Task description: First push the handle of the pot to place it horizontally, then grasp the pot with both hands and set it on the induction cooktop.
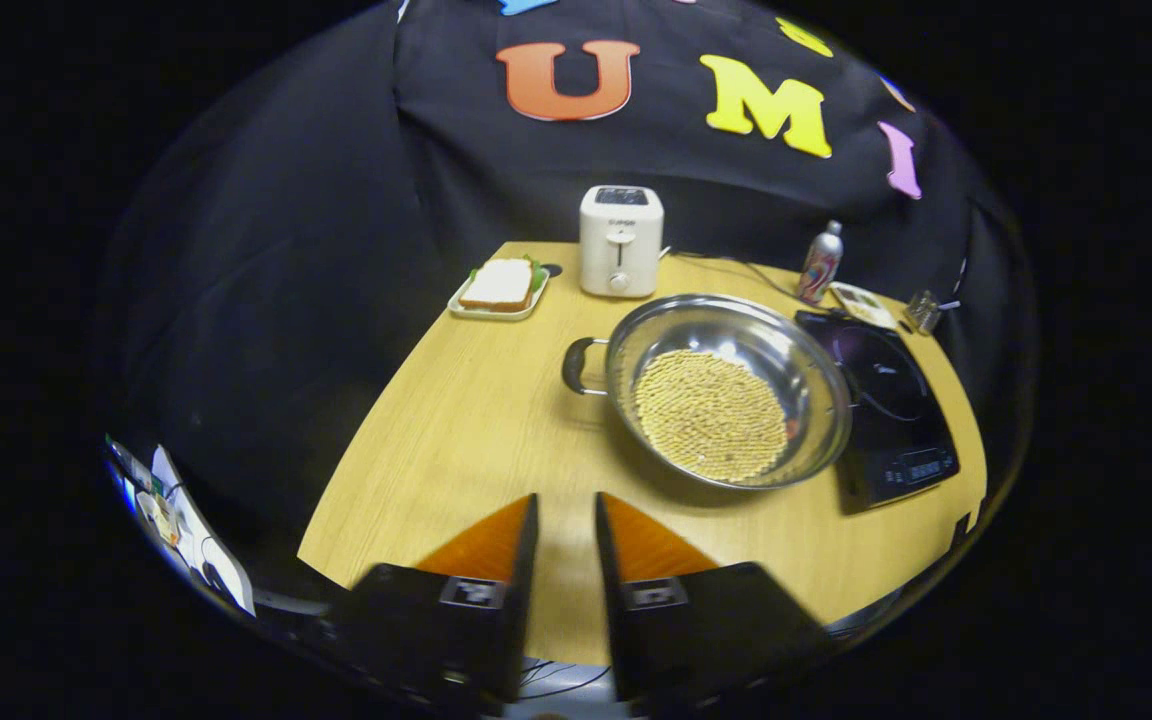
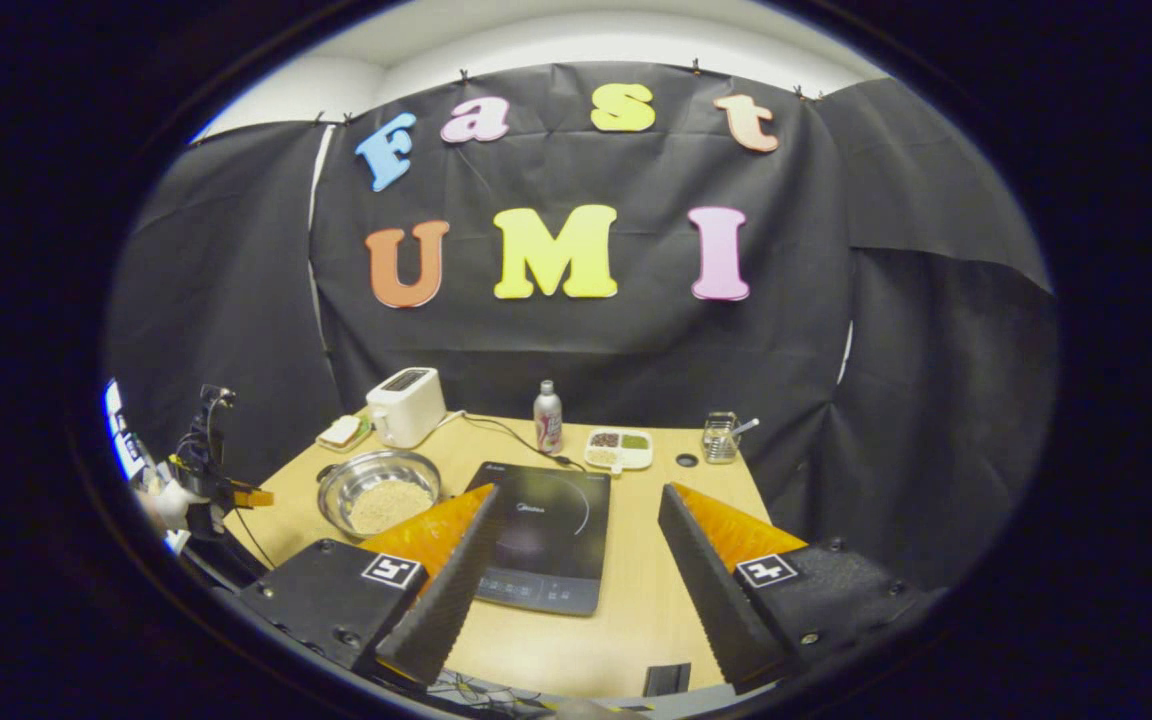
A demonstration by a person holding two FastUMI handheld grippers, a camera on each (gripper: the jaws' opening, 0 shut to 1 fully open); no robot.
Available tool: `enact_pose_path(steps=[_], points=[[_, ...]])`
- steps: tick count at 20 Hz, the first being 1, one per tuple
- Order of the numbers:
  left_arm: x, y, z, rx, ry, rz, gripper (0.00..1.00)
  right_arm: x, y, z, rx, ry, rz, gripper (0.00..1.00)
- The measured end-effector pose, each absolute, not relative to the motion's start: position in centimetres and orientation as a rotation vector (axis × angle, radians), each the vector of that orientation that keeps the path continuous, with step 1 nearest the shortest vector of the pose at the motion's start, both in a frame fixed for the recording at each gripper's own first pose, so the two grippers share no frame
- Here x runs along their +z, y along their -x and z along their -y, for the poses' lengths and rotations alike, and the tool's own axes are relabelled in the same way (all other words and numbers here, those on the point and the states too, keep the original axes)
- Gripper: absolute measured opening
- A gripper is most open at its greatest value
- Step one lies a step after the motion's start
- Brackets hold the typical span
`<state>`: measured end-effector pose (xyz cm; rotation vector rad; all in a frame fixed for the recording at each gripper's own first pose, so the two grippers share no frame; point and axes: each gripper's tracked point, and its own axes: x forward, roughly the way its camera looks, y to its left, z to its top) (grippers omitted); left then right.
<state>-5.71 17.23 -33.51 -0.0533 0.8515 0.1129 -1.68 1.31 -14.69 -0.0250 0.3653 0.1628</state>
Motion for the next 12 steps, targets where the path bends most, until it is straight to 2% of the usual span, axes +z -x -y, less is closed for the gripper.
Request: enact_pose_path(steps=[2,7,10,12], points=[[-31.3,6.6,-17.5,0.136,-0.011,-0.8,0.99,-15.2,2.2,-1.3,0.203,0.007,-0.364,0.98],[-28.3,5.1,-16.7,0.139,-0.016,-0.735,0.97,-18.4,2.0,-3.7,0.27,0.012,-0.415,0.99],[-28.9,1.7,-16.8,0.104,-0.027,-0.723,0.97,-21.3,0.4,-6.9,0.305,0.014,-0.476,0.96],[-30.5,-0.9,-16.9,0.068,-0.013,-0.741,0.97,-23.0,-1.4,-8.8,0.302,0.025,-0.513,1.0]])
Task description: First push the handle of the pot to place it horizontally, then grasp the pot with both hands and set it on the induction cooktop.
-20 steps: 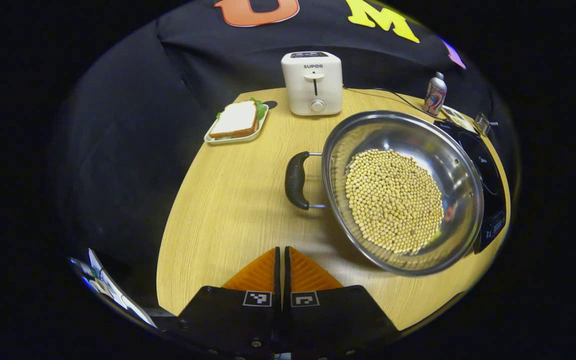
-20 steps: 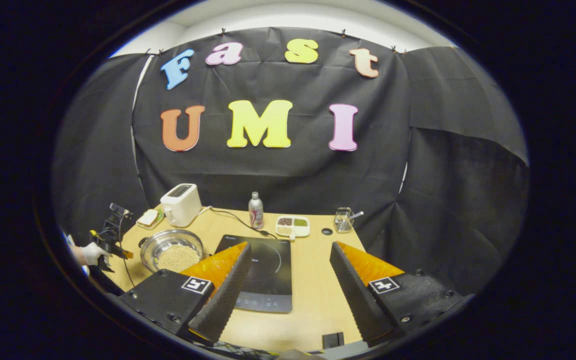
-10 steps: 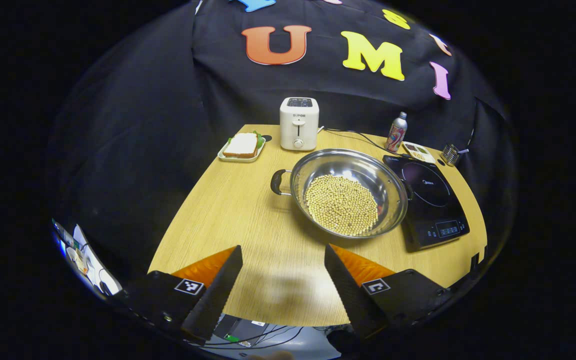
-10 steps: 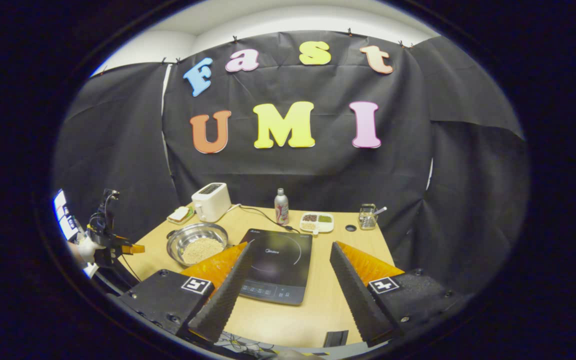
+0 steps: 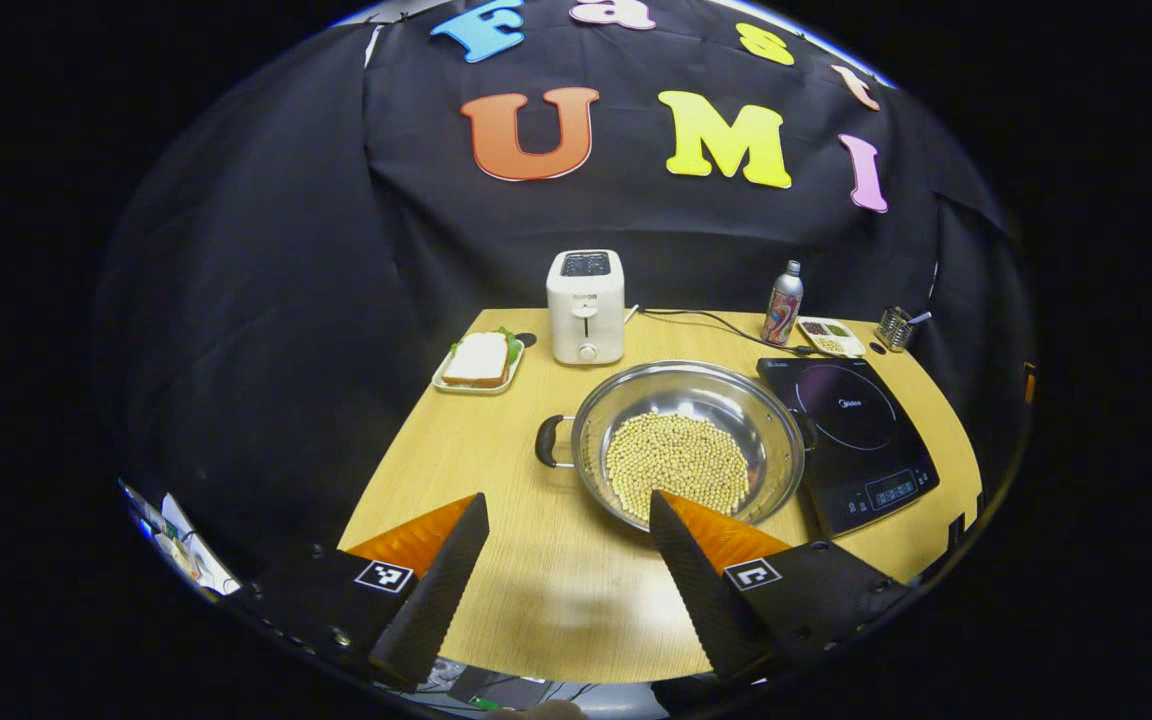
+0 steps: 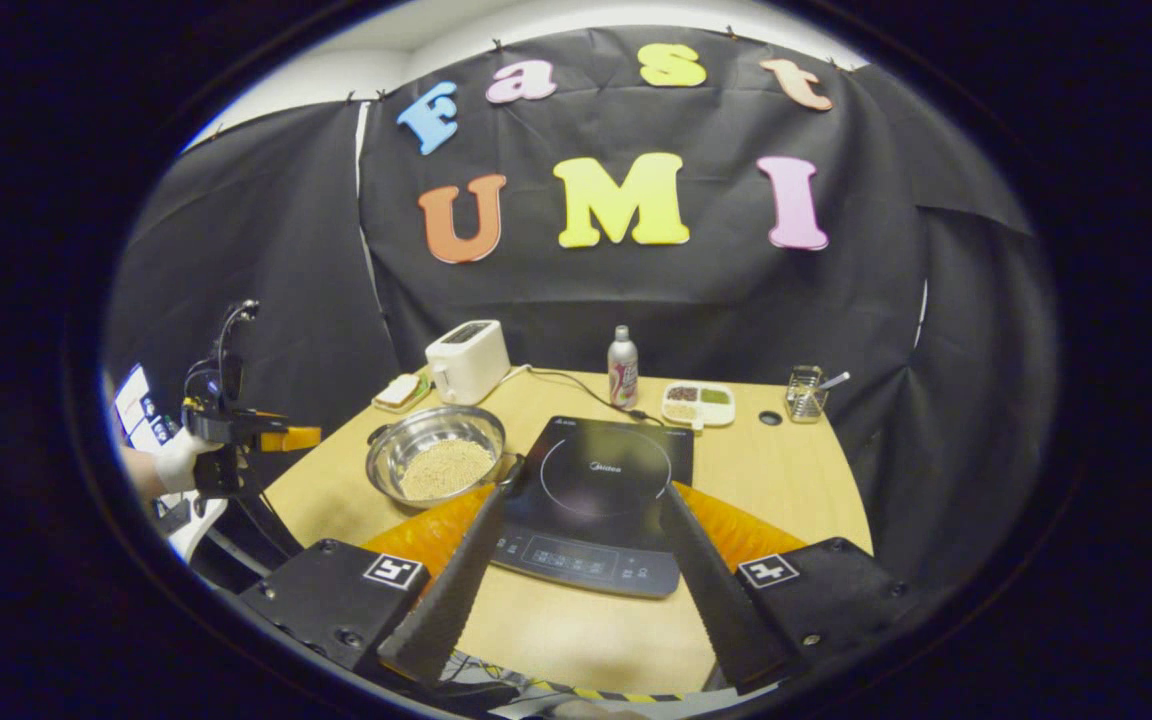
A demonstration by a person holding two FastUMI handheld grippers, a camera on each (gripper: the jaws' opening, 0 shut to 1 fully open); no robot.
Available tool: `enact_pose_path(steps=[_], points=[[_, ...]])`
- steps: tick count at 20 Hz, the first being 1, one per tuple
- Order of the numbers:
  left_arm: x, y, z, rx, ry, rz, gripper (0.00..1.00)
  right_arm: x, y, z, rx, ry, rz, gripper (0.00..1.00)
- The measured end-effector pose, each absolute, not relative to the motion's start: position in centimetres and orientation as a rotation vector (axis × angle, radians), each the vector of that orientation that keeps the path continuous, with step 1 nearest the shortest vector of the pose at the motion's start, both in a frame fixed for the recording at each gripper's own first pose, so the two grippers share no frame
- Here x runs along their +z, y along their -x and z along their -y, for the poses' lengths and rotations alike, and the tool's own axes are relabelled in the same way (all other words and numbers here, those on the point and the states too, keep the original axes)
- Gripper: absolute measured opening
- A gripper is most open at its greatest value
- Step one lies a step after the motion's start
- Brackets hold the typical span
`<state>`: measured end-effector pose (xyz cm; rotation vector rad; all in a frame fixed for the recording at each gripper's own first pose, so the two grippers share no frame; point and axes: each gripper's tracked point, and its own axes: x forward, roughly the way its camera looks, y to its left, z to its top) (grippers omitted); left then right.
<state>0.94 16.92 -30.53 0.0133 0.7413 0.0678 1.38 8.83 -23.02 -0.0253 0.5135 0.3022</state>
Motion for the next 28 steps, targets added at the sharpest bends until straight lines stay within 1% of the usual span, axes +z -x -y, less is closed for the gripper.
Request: enact_pose_path(steps=[2,3,4,5,6,10,11,12,13,14,15,16,18,19,20,21,22,23,24,27,28], points=[[-32.7,-3.8,-17.6,0.042,0.0,-0.776,0.97,-24.4,-3.6,-11.1,0.3,0.03,-0.531,0.99],[-33.9,-5.5,-18.4,0.037,-0.009,-0.789,0.97,-25.4,-4.7,-12.3,0.296,0.033,-0.546,0.97],[-35.0,-6.8,-19.0,0.024,-0.015,-0.806,0.97,-26.6,-6.1,-13.3,0.288,0.033,-0.572,0.99],[-36.1,-8.1,-19.3,0.009,-0.02,-0.822,0.97,-27.9,-7.3,-14.5,0.287,0.023,-0.601,0.97],[-37.2,-9.1,-19.6,-0.008,-0.031,-0.831,0.97,-29.2,-8.5,-15.8,0.284,0.01,-0.632,0.99],[-41.3,-11.8,-19.8,-0.071,-0.038,-0.897,0.97,-34.0,-13.1,-20.6,0.284,0.001,-0.73,1.0],[-42.4,-12.3,-19.9,-0.083,-0.041,-0.914,0.98,-35.1,-14.1,-21.7,0.289,0.011,-0.748,0.97],[-43.2,-12.7,-19.9,-0.089,-0.043,-0.927,0.97,-36.0,-15.1,-22.7,0.285,0.023,-0.763,1.0],[-43.6,-13.1,-19.8,-0.098,-0.039,-0.938,0.97,-37.1,-15.8,-23.4,0.284,0.036,-0.784,1.0],[-44.0,-13.4,-19.7,-0.108,-0.032,-0.948,0.97,-38.0,-16.4,-24.0,0.281,0.045,-0.804,1.0],[-44.4,-13.7,-19.6,-0.115,-0.03,-0.959,0.97,-39.0,-16.8,-24.5,0.279,0.049,-0.825,0.97],[-44.8,-14.0,-19.6,-0.12,-0.033,-0.962,0.97,-39.8,-17.4,-24.9,0.275,0.054,-0.846,1.0],[-45.4,-14.2,-19.5,-0.131,-0.044,-0.98,0.97,-41.1,-18.0,-24.7,0.245,0.08,-0.879,1.0],[-45.6,-14.4,-19.6,-0.132,-0.047,-0.988,0.97,-41.5,-18.2,-24.7,0.234,0.088,-0.892,0.96],[-45.9,-14.3,-19.5,-0.138,-0.046,-1.002,0.97,-42.0,-18.5,-24.6,0.223,0.098,-0.912,0.98],[-46.1,-14.3,-19.4,-0.14,-0.046,-1.011,0.97,-42.1,-18.5,-24.9,0.224,0.085,-0.918,0.92],[-46.2,-14.1,-19.4,-0.143,-0.045,-1.022,0.95,-42.1,-18.7,-25.0,0.219,0.083,-0.925,0.92],[-46.4,-14.0,-19.4,-0.144,-0.044,-1.032,0.92,-42.1,-18.8,-24.9,0.218,0.09,-0.929,0.89],[-46.5,-13.9,-19.4,-0.146,-0.044,-1.04,0.9,-41.9,-18.9,-25.0,0.218,0.095,-0.934,0.94],[-46.7,-13.4,-19.1,-0.158,-0.043,-1.059,0.85,-42.2,-18.4,-26.3,0.246,0.059,-0.954,0.94],[-46.8,-13.4,-19.2,-0.16,-0.043,-1.063,0.85,-42.5,-18.4,-26.6,0.249,0.058,-0.962,0.94]])
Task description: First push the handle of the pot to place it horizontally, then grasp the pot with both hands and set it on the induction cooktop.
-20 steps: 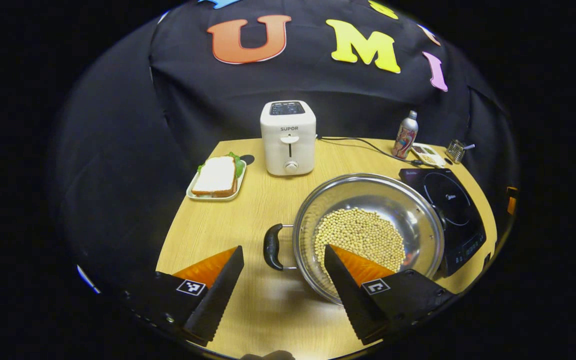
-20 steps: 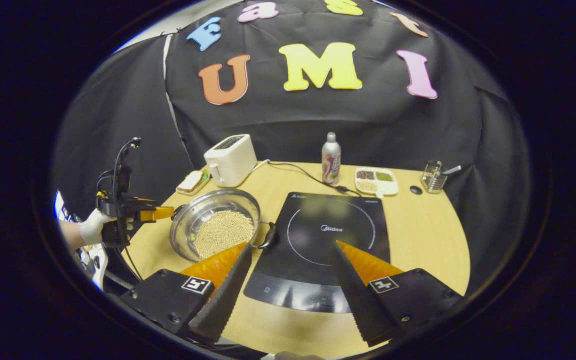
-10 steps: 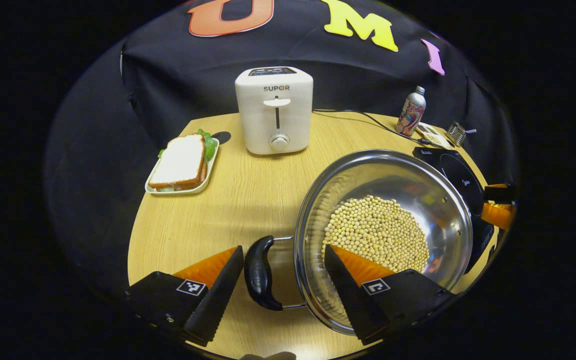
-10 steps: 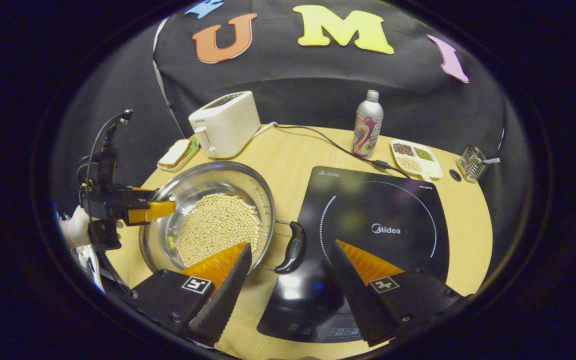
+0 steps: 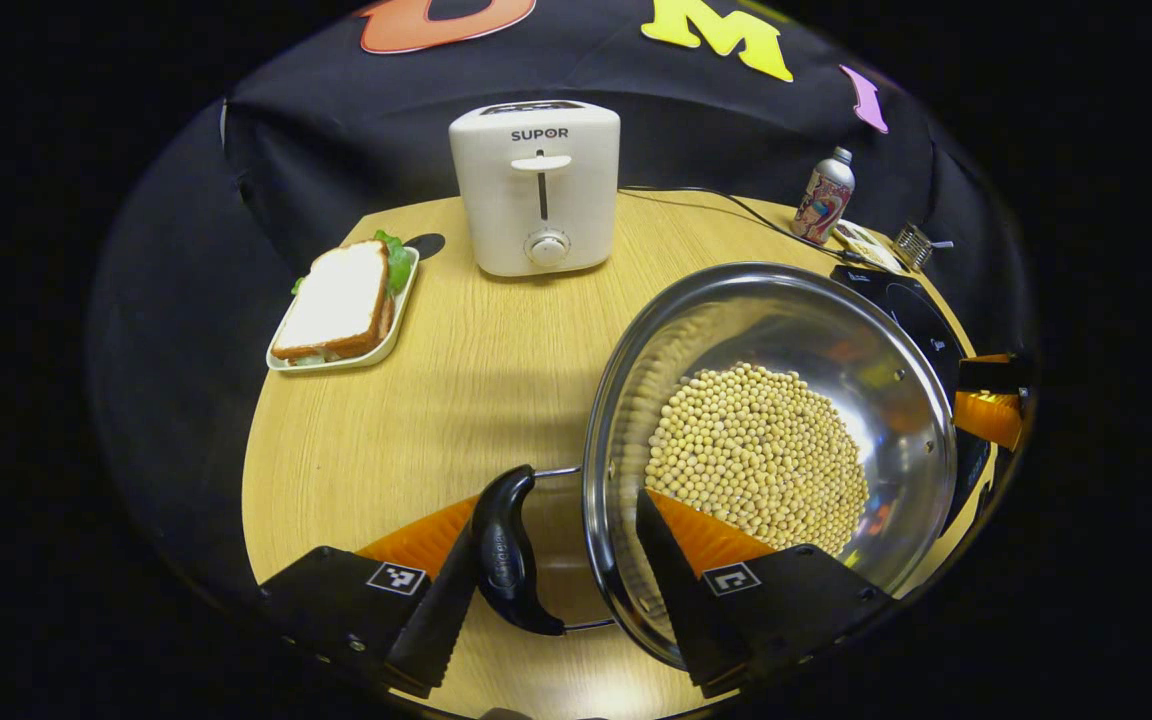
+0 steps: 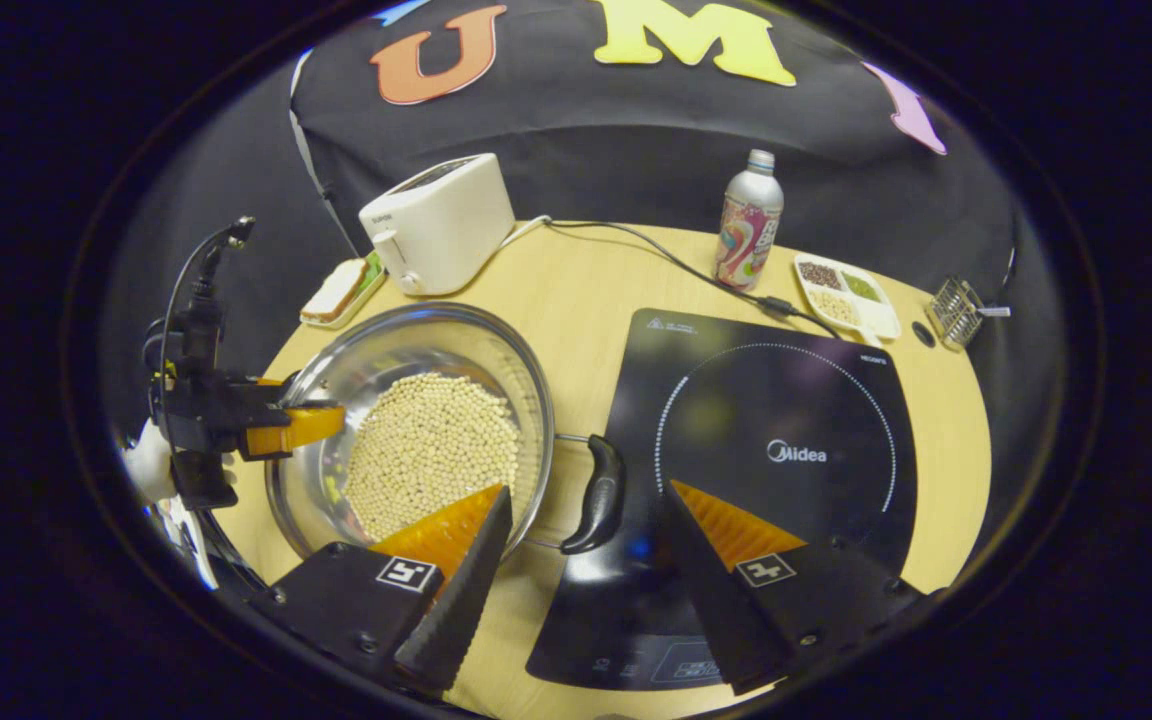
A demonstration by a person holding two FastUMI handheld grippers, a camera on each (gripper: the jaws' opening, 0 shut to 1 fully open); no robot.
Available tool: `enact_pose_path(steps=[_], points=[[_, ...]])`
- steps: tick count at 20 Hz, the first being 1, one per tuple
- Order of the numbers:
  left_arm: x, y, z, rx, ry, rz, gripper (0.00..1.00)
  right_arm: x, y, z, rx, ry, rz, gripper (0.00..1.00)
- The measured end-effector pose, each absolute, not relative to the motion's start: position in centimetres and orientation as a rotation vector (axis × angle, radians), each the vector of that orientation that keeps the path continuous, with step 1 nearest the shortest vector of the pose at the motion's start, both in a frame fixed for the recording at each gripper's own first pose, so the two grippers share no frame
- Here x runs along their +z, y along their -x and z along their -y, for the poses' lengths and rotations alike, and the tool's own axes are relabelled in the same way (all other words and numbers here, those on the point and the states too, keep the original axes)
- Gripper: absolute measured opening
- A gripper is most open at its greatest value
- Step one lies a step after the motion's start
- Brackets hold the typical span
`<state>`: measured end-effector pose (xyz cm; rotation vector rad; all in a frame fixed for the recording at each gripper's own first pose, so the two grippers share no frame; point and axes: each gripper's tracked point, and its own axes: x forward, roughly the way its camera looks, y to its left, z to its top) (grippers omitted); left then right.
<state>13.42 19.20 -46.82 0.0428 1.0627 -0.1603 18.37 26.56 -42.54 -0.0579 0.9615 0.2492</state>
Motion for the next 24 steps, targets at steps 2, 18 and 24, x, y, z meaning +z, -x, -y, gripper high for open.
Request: enact_pose_path(steps=[2,18,24], points=[[-47.0,-13.7,-19.4,-0.162,-0.052,-1.064,0.85,-43.4,-18.5,-26.7,0.24,0.073,-0.984,0.94],[-47.2,-13.5,-19.2,-0.137,0.073,-1.133,0.7,-44.8,-19.3,-26.8,0.12,0.008,-1.065,0.59],[-46.7,-12.7,-18.9,-0.162,0.109,-1.159,0.57,-44.5,-19.0,-26.8,0.138,0.003,-1.064,0.57]])
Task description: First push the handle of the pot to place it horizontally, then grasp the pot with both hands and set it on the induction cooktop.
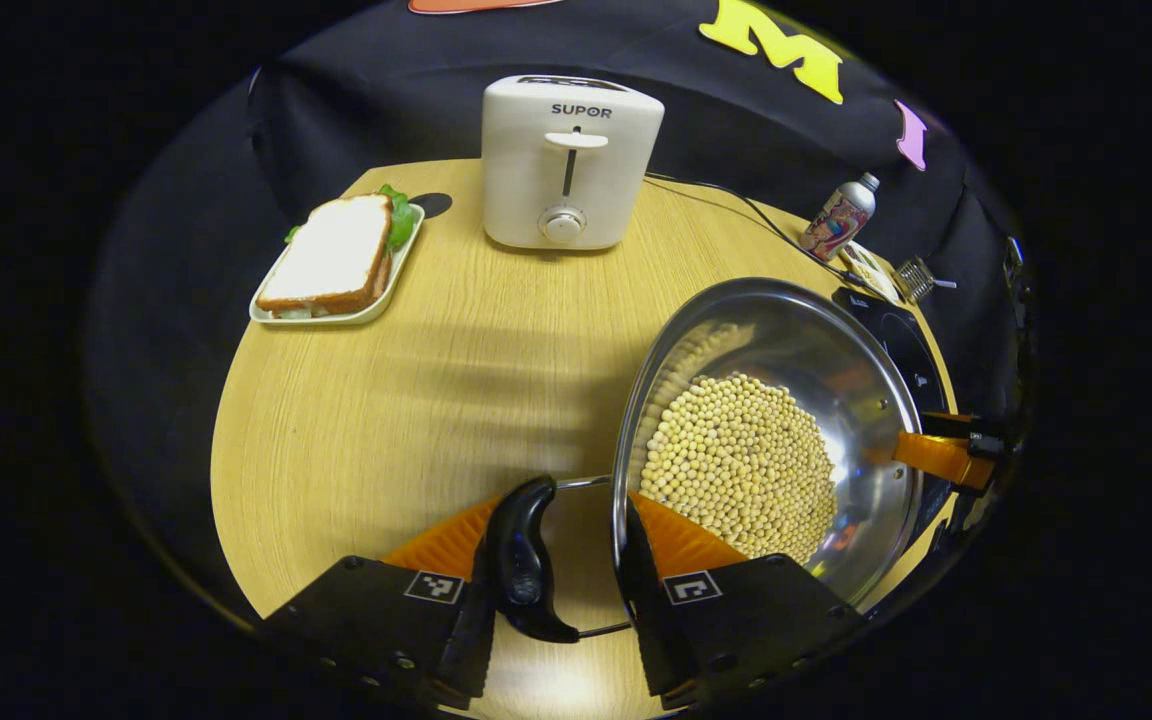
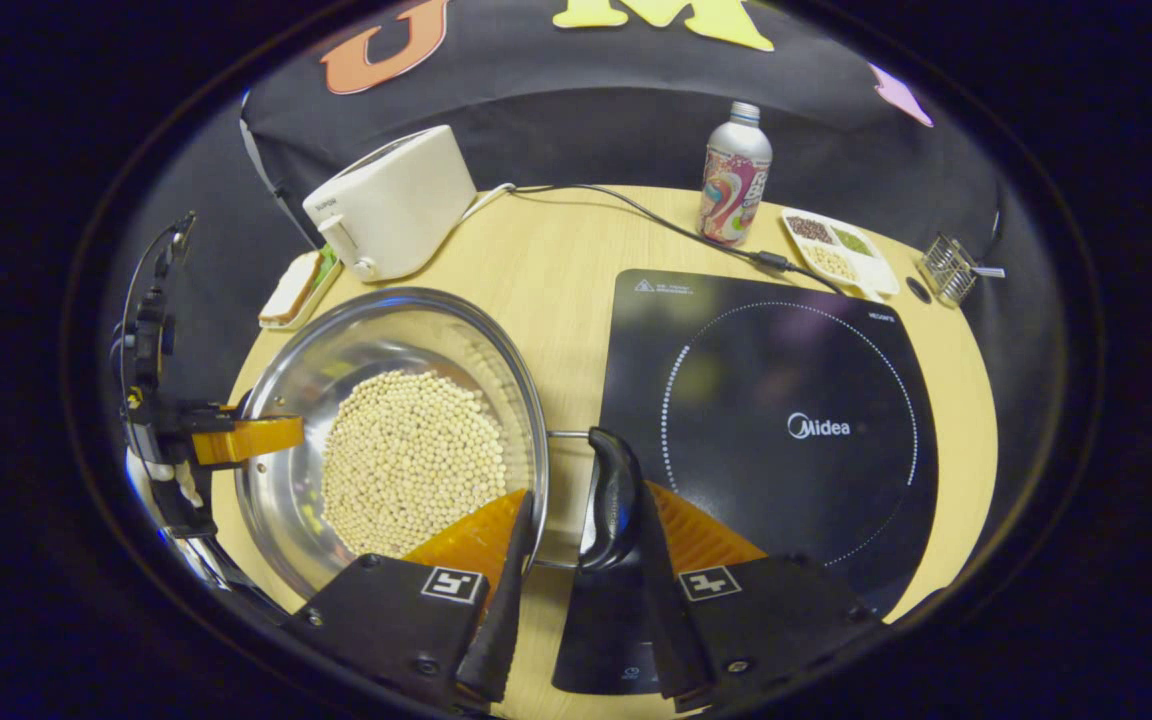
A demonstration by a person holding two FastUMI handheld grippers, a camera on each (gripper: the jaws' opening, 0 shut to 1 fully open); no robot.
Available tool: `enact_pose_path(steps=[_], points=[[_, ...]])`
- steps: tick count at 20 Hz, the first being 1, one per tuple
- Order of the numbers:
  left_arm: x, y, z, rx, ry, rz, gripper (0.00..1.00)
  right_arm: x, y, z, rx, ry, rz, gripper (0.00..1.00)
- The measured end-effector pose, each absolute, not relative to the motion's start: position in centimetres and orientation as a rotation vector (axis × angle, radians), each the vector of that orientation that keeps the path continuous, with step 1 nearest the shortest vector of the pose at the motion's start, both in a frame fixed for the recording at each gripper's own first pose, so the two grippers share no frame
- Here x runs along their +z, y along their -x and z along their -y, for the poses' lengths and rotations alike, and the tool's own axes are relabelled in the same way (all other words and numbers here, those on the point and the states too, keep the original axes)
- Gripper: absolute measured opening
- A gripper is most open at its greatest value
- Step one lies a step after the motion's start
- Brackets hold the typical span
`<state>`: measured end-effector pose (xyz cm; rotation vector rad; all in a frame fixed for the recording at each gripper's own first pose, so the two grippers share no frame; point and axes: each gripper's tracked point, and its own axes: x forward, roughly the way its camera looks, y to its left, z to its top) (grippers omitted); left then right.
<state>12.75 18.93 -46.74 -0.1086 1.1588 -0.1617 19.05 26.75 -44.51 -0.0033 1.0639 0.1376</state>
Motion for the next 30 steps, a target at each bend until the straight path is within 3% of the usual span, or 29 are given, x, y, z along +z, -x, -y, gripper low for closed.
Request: enact_pose_path(steps=[1,3,4,16,25,26,27,30], points=[[-46.6,-12.8,-19.0,-0.164,0.104,-1.159,0.47,-44.5,-19.0,-26.7,0.137,0.001,-1.065,0.55],[-46.4,-13.0,-19.0,-0.161,0.094,-1.146,0.47,-44.2,-19.1,-26.7,0.137,0.006,-1.052,0.57],[-46.1,-13.0,-19.1,-0.162,0.088,-1.138,0.57,-44.0,-19.1,-26.7,0.138,0.01,-1.048,0.57],[-45.1,-13.9,-19.4,-0.169,0.066,-1.059,0.57,-39.2,-18.5,-24.9,0.133,-0.004,-0.958,0.55],[-44.4,-14.4,-19.3,-0.201,0.04,-1.02,0.57,-36.4,-17.5,-18.7,0.084,-0.037,-0.907,0.57],[-44.5,-14.3,-19.2,-0.204,0.04,-1.02,0.47,-36.2,-17.5,-17.7,0.079,-0.039,-0.907,0.55],[-44.7,-14.3,-19.1,-0.208,0.036,-1.016,0.57,-36.0,-17.3,-16.8,0.076,-0.038,-0.907,0.55],[-44.6,-14.2,-19.1,-0.213,0.036,-1.012,0.57,-35.5,-17.5,-13.8,0.066,-0.043,-0.903,0.55]])
